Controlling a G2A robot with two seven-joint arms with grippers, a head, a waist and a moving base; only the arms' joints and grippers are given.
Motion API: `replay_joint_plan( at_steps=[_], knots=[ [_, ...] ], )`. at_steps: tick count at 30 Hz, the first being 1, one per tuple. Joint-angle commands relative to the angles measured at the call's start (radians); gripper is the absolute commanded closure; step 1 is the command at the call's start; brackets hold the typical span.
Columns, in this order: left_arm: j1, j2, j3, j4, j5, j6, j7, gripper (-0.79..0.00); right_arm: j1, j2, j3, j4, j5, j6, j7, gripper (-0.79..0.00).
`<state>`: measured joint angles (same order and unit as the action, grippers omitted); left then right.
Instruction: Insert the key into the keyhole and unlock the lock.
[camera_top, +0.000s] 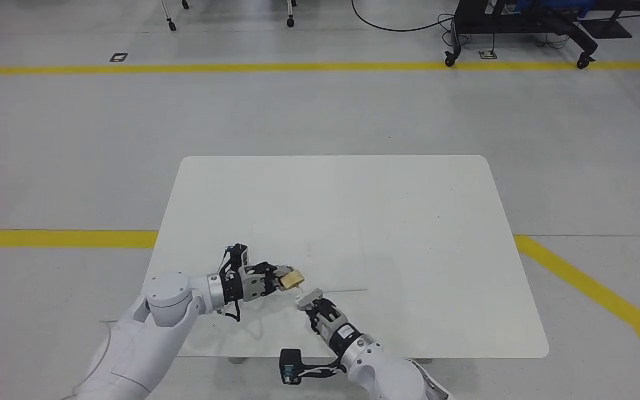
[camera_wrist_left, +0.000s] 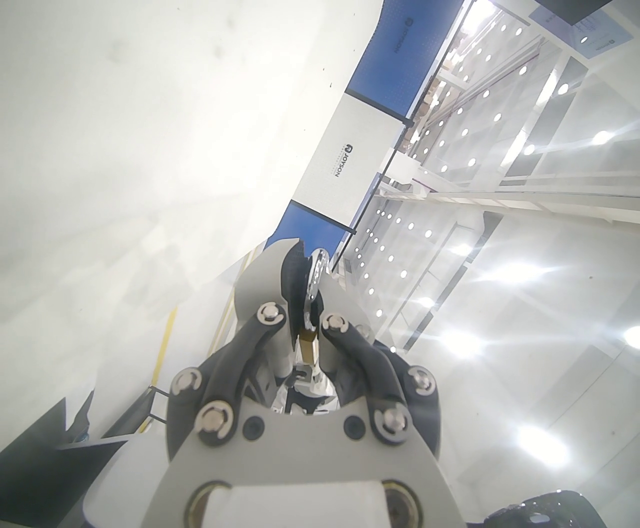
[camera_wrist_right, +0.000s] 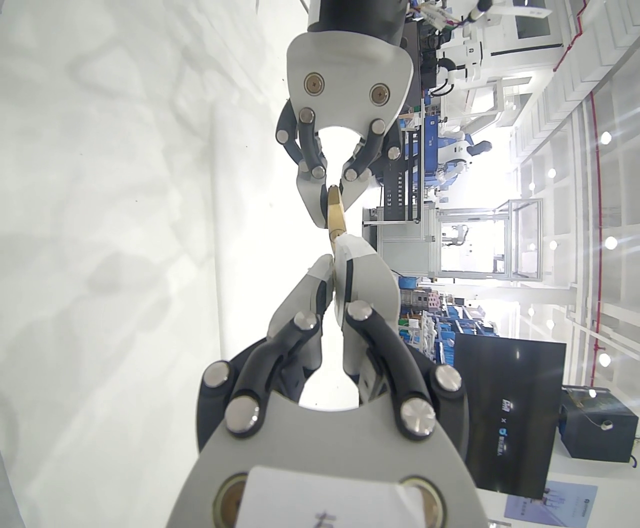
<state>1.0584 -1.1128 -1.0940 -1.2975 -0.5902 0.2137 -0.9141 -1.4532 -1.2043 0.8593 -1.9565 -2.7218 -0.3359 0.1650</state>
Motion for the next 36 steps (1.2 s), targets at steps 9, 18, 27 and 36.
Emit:
replay_joint_plan(
  at_steps=[9,18,27,36],
  knots=[
    [0.003,0.0,0.0,-0.006,0.01,0.008,0.0,0.0,0.003,-0.007,-0.005,0.003,-0.008,-0.009,0.016,0.0],
    [0.005,-0.001,0.001,-0.011,0.013,0.025,0.003,0.0,0.001,-0.011,-0.009,0.003,-0.026,-0.02,0.02,0.0],
    [0.008,-0.002,0.006,-0.018,0.02,0.034,0.004,0.0,0.004,-0.018,-0.013,0.007,-0.034,-0.029,0.034,0.0],
    [0.012,-0.002,0.008,-0.024,0.025,0.042,-0.004,0.0,0.002,-0.023,-0.015,0.011,-0.04,-0.032,0.042,0.0]
  ],
)
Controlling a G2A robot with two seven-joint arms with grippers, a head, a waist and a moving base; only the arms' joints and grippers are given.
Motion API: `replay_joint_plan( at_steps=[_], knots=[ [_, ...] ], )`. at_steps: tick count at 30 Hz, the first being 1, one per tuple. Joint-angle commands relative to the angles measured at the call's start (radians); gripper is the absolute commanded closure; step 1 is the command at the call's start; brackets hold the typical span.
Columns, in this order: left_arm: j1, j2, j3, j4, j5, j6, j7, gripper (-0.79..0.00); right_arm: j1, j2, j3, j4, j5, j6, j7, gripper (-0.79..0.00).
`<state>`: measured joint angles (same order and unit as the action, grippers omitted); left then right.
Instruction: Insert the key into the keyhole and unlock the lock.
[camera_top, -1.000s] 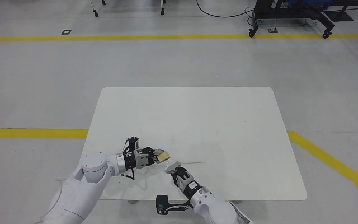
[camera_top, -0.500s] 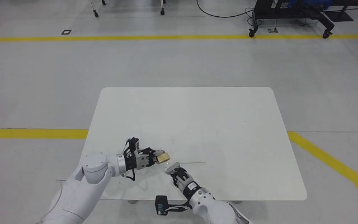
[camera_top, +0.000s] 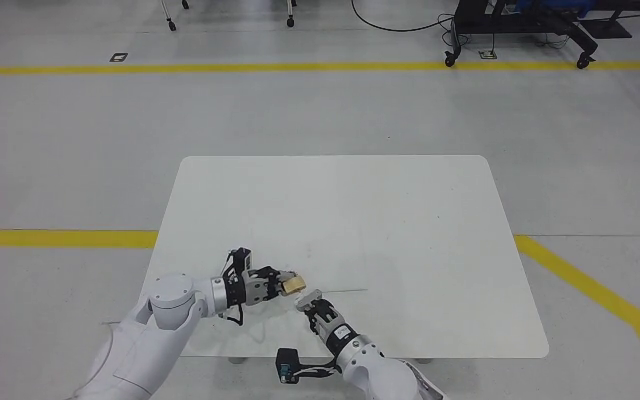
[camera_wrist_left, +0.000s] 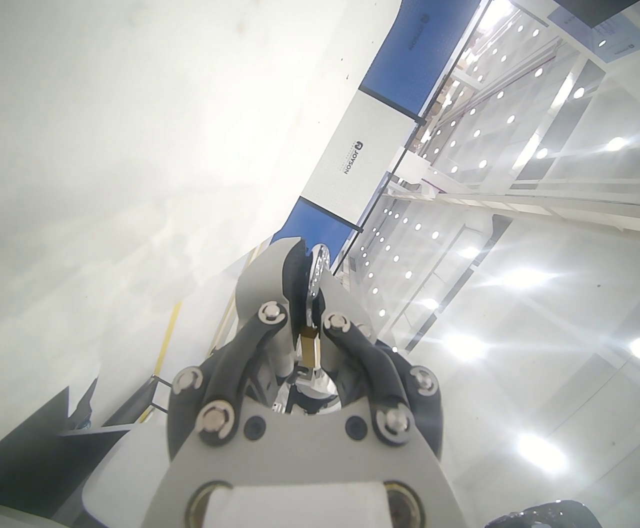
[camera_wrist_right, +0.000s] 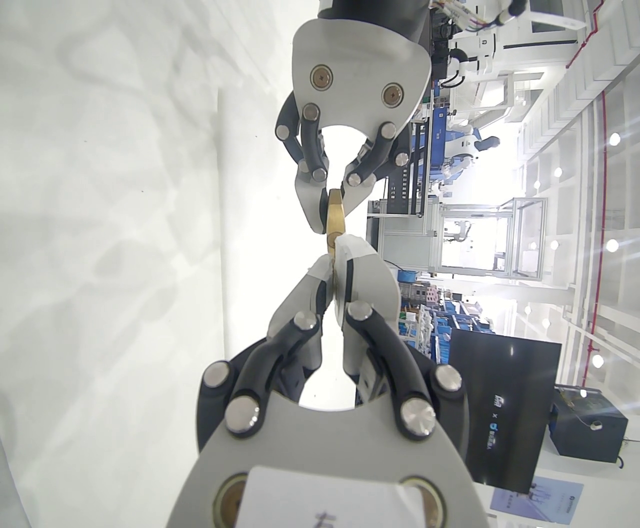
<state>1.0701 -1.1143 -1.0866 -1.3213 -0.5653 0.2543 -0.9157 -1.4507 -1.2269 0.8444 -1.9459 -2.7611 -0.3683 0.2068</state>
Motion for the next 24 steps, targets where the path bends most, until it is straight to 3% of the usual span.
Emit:
replay_joint_plan(
  at_steps=[1,18,19,20,24],
  knots=[
    [0.0,0.0,0.001,-0.001,-0.002,0.004,-0.007,0.0,0.0,-0.001,0.0,0.001,-0.002,0.0,0.001,0.0],
    [-0.013,-0.001,0.006,0.016,-0.029,0.043,-0.054,0.0,-0.01,-0.007,0.016,-0.001,0.01,0.007,-0.005,0.0],
    [-0.016,-0.002,0.007,0.02,-0.033,0.046,-0.058,0.0,-0.012,-0.007,0.019,-0.003,0.012,0.008,-0.006,-0.052],
    [-0.018,-0.002,0.007,0.024,-0.036,0.048,-0.061,0.0,-0.013,-0.007,0.02,-0.004,0.014,0.009,-0.012,-0.175],
    [-0.029,-0.004,0.011,0.05,-0.064,0.063,-0.097,0.0,-0.02,-0.006,0.03,-0.009,0.013,0.013,-0.027,-0.194]
  ],
)
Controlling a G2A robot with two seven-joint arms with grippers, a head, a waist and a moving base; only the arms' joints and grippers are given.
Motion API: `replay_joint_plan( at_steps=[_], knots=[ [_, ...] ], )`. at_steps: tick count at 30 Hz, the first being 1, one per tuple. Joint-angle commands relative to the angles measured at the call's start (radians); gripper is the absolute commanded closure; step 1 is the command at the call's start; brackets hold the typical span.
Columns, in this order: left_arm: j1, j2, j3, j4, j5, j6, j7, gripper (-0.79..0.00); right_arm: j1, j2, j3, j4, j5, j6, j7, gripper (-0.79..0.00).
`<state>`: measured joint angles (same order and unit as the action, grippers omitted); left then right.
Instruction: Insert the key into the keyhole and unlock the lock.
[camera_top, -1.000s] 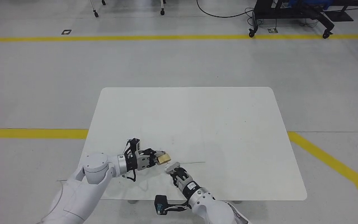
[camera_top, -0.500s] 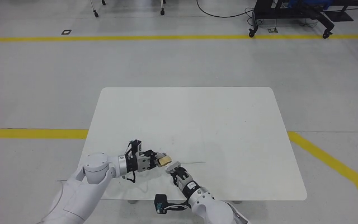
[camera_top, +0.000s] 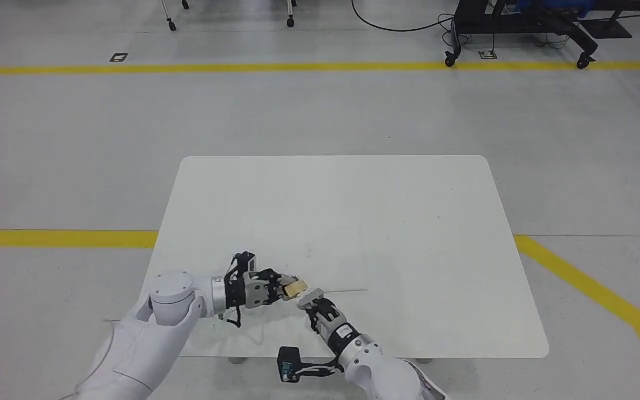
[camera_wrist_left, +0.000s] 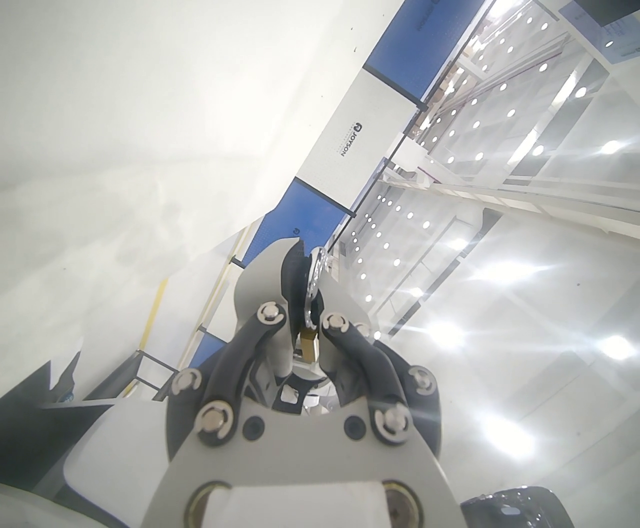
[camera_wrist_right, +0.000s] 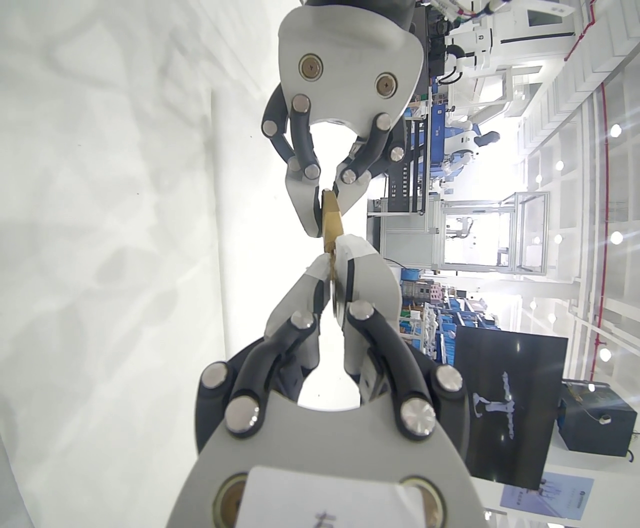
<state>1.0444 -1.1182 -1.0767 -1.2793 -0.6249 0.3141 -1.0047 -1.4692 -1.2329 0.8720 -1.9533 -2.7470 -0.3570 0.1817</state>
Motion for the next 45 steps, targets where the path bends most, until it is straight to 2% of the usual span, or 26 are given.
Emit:
replay_joint_plan(
  at_steps=[1,7,14,16,17,20,24,25,26,28,38,40,41,42,43,45],
  knots=[
    [-0.007,-0.001,0.003,0.015,-0.015,0.009,-0.022,0.0,-0.004,0.001,0.004,-0.002,-0.001,0.003,-0.003,-0.191],
    [-0.029,-0.005,0.012,0.055,-0.03,0.008,-0.044,0.0,-0.016,0.001,0.014,-0.012,0.0,0.012,-0.007,-0.215],
    [-0.057,-0.013,0.024,0.123,-0.105,0.055,-0.129,0.0,-0.05,0.0,0.045,-0.044,0.056,0.087,-0.009,-0.376],
    [-0.069,-0.017,0.032,0.153,-0.148,0.089,-0.177,0.0,-0.066,0.002,0.065,-0.06,0.105,0.126,-0.041,-0.733],
    [-0.077,-0.02,0.037,0.17,-0.165,0.109,-0.198,0.0,-0.075,0.003,0.078,-0.065,0.129,0.146,-0.066,-0.748],
    [-0.101,-0.029,0.06,0.219,-0.223,0.188,-0.265,0.0,-0.11,0.008,0.122,-0.082,0.241,0.203,-0.144,-0.745],
    [-0.129,-0.044,0.11,0.27,-0.29,0.232,-0.269,0.0,-0.125,0.011,0.184,-0.078,0.426,0.199,-0.237,-0.653],
    [-0.135,-0.047,0.125,0.278,-0.312,0.235,-0.266,0.0,-0.124,0.011,0.192,-0.076,0.458,0.193,-0.247,-0.69],
    [-0.142,-0.049,0.139,0.287,-0.329,0.237,-0.264,0.0,-0.122,0.011,0.196,-0.074,0.495,0.184,-0.262,-0.779],
    [-0.155,-0.051,0.162,0.305,-0.359,0.24,-0.261,0.0,-0.111,0.011,0.206,-0.065,0.559,0.152,-0.302,-0.785],
    [-0.202,-0.05,0.248,0.377,-0.582,0.258,-0.244,0.0,-0.111,0.011,0.206,-0.065,0.559,0.152,-0.302,-0.785],
    [-0.211,-0.048,0.268,0.389,-0.607,0.254,-0.247,0.0,-0.111,0.01,0.206,-0.068,0.624,0.139,-0.339,-0.785],
    [-0.217,-0.046,0.278,0.394,-0.613,0.252,-0.249,0.0,-0.108,0.008,0.212,-0.066,0.683,0.136,-0.357,-0.579],
    [-0.222,-0.045,0.287,0.398,-0.619,0.25,-0.252,0.0,-0.103,0.006,0.219,-0.059,0.754,0.128,-0.378,-0.308],
    [-0.226,-0.044,0.296,0.401,-0.623,0.246,-0.255,0.0,-0.095,0.004,0.229,-0.048,0.819,0.123,-0.392,0.0],
    [-0.236,-0.042,0.314,0.408,-0.627,0.242,-0.259,0.0,-0.079,0.0,0.239,-0.03,0.927,0.117,-0.408,0.0]
  ],
)
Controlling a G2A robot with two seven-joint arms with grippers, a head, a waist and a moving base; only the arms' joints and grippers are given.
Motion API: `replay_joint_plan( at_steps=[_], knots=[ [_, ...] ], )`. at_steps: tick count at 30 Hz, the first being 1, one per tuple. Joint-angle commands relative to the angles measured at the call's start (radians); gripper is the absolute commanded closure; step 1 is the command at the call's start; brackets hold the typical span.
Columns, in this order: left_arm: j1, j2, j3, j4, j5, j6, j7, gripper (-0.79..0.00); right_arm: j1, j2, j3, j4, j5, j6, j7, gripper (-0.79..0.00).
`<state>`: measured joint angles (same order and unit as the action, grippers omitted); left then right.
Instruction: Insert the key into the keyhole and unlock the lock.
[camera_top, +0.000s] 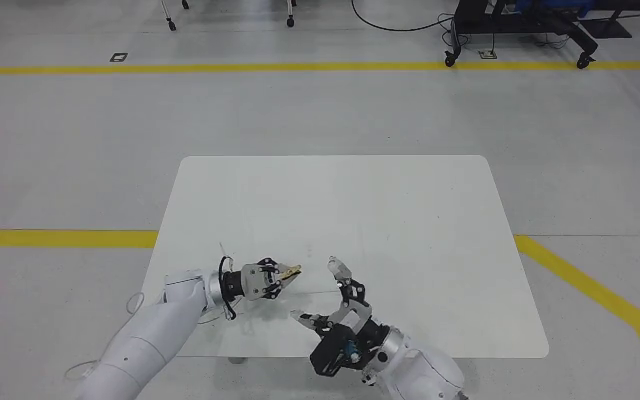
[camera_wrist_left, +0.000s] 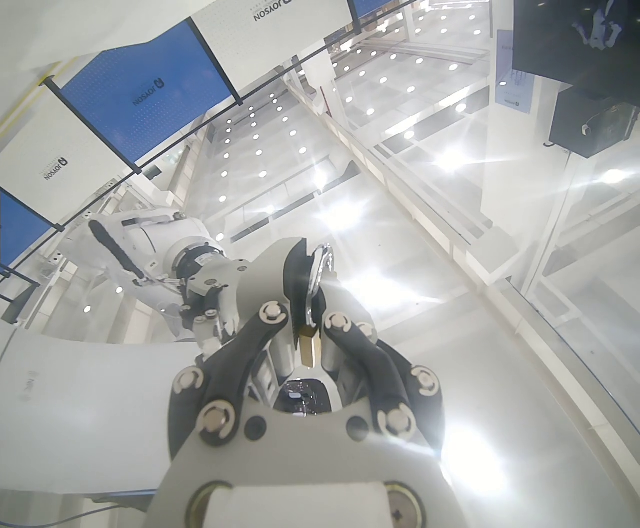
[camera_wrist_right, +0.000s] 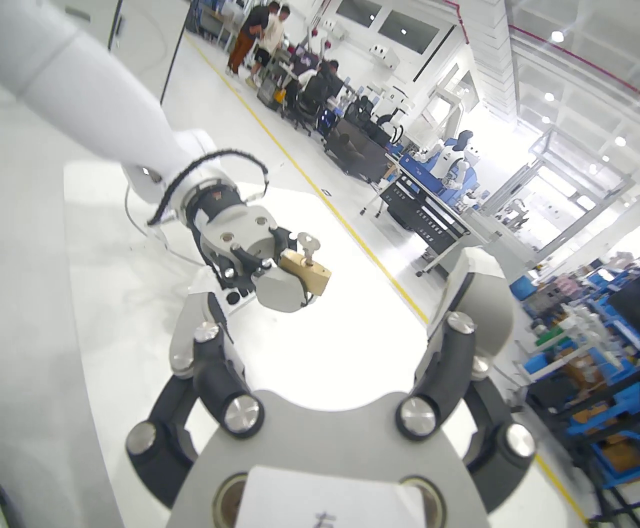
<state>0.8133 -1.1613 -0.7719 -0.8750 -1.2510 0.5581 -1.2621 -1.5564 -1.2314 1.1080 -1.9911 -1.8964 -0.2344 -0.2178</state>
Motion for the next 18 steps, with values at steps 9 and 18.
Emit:
replay_joint_plan(
  at_steps=[9,18],
  knots=[
    [-0.025,-0.002,0.058,0.027,-0.042,0.01,0.01,0.0,0.051,-0.012,-0.028,0.042,0.157,0.007,-0.004,0.0],
    [-0.037,-0.011,0.084,0.04,-0.027,0.004,0.005,0.0,0.058,-0.021,-0.096,0.048,0.096,0.055,0.022,0.0]
  ],
)
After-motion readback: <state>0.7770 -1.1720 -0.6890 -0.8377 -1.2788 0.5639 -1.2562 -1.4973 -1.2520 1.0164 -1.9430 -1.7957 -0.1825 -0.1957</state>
